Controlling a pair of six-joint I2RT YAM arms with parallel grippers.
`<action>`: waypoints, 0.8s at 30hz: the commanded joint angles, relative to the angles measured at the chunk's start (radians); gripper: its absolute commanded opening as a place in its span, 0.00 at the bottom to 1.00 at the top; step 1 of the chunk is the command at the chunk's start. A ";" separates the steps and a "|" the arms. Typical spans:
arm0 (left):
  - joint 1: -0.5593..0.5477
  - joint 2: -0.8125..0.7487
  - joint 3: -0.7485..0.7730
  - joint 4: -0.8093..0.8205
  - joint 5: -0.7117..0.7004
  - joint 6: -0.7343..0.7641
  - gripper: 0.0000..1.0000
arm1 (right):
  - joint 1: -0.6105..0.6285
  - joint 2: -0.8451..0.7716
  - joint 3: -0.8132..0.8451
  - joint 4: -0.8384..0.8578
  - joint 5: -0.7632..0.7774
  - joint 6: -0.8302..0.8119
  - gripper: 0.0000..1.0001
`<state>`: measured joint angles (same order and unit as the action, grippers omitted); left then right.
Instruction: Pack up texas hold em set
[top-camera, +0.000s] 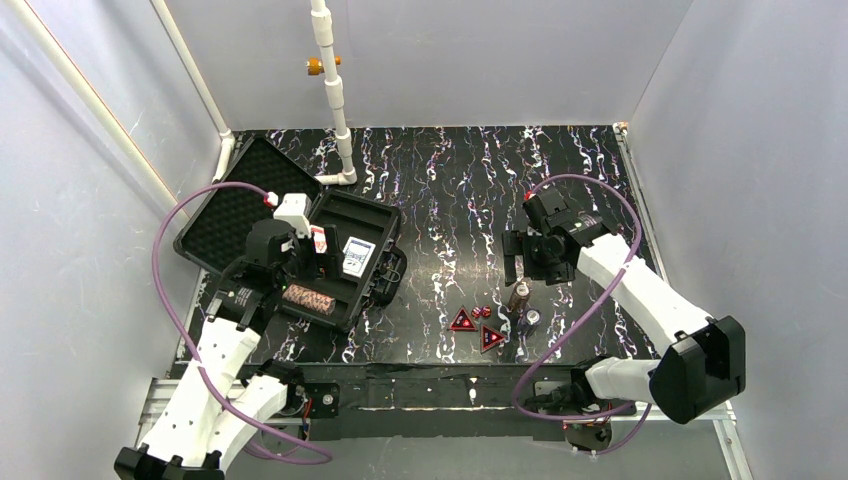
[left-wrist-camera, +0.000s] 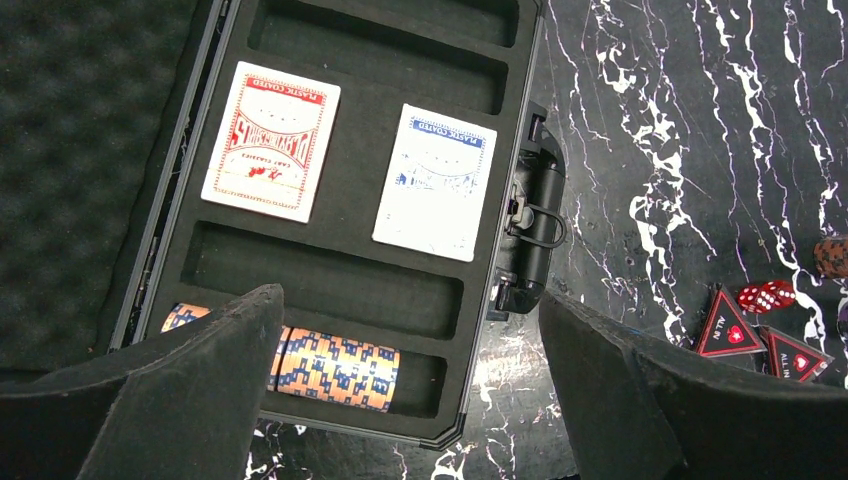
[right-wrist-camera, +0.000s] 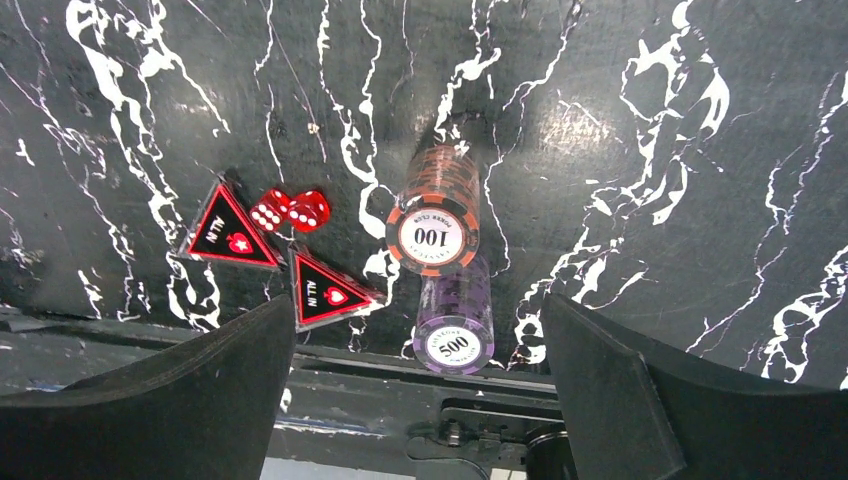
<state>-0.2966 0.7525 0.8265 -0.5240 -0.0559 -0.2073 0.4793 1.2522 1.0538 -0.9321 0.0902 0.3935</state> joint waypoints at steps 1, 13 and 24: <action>0.002 0.013 0.010 -0.010 0.029 0.011 0.99 | 0.003 0.004 -0.032 0.060 -0.042 -0.050 1.00; 0.002 0.015 0.008 -0.013 0.055 0.017 0.99 | 0.004 0.033 -0.133 0.144 -0.079 -0.066 0.85; 0.003 0.019 0.005 -0.010 0.056 0.020 0.96 | 0.003 0.100 -0.144 0.176 -0.055 -0.072 0.74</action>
<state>-0.2966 0.7708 0.8265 -0.5243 -0.0132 -0.2012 0.4801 1.3464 0.9180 -0.7872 0.0265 0.3332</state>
